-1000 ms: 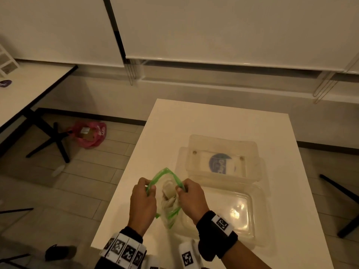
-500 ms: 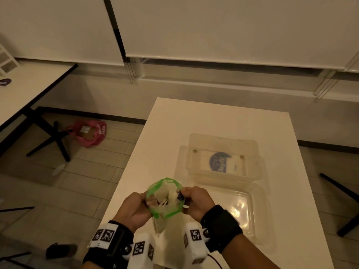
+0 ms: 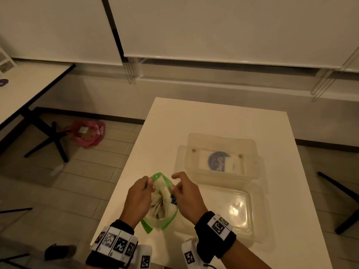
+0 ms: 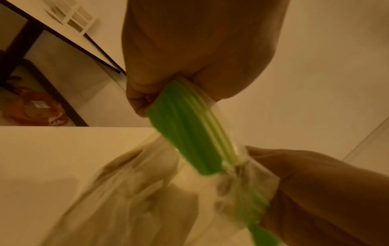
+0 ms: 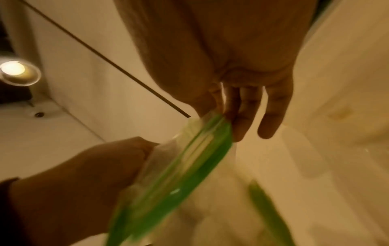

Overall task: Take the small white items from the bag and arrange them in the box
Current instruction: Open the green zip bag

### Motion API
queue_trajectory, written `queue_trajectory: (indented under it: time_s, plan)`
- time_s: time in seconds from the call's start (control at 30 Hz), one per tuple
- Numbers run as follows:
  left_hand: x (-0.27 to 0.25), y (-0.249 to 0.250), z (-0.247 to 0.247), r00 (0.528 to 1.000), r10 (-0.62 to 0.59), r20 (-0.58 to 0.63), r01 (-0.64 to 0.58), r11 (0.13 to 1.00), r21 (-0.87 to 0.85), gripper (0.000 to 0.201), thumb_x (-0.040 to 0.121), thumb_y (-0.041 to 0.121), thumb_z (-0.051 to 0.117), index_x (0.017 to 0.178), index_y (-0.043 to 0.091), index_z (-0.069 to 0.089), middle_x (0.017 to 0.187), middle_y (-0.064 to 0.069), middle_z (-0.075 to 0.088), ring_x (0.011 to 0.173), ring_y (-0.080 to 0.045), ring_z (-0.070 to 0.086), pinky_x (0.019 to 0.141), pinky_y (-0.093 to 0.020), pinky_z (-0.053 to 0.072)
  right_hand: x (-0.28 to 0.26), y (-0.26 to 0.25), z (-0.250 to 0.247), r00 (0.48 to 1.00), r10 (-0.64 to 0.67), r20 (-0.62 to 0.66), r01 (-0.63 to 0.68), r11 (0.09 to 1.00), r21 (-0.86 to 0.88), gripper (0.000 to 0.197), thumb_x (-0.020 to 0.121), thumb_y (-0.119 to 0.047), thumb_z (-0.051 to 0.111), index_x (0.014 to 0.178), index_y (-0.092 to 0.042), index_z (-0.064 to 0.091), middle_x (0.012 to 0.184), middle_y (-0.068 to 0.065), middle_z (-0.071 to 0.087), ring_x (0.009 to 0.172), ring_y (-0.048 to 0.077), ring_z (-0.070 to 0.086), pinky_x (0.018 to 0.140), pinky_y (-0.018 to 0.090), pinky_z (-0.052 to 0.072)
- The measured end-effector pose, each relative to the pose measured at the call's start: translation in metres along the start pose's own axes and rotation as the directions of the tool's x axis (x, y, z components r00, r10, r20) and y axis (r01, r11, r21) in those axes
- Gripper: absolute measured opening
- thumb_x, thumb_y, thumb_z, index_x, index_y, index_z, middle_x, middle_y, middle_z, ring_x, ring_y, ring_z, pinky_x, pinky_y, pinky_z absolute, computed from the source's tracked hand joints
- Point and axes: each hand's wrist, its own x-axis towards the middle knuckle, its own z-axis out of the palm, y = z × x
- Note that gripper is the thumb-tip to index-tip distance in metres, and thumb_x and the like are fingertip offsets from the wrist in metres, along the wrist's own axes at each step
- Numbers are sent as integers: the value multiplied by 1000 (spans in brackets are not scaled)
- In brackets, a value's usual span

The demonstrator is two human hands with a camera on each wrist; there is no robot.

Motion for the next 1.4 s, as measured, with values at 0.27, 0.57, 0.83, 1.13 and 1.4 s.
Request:
queue_trajectory:
  time_s: [0.27,0.57,0.83,1.13,1.4]
  plan:
    - [-4,3,-11,992,114,60,-119,990,72,27,107,33,34,89,19,47,59,6,51,51,-5,41,51,-24,32,0,-8,11,987,-150,-49,150,989,3,17,94,-21,61,107,-18,71,95,-5,70,84,7,63,78,23,52]
    - [16,0,-36,943,-153,296,216,958,-191,34,101,21,50,69,12,50,66,-5,49,65,-20,41,68,-35,33,2,-21,-2,932,225,284,-304,913,273,34,96,-5,43,64,-14,50,59,-2,44,55,12,37,55,26,31]
    - [-1,-11,-14,858,394,330,-505,766,398,32,100,51,20,97,35,48,91,19,44,85,-4,40,74,-29,36,5,-25,-10,899,268,345,-421,743,520,33,96,-2,45,68,-10,59,67,4,62,63,16,57,63,25,48]
    - [14,24,-20,953,-43,301,80,990,-112,37,106,23,43,74,9,57,70,-8,61,66,-18,55,68,-35,45,-9,-23,-7,995,-60,79,78,965,-251,34,89,-44,63,117,-26,56,107,-8,43,99,7,49,81,20,44]
    - [19,18,-23,944,-103,314,146,983,-114,33,94,48,55,82,17,55,76,6,56,71,-17,49,70,-32,39,3,-20,-11,990,138,5,-132,953,-273,20,88,-16,61,72,-23,70,78,-4,69,86,20,67,76,27,50]
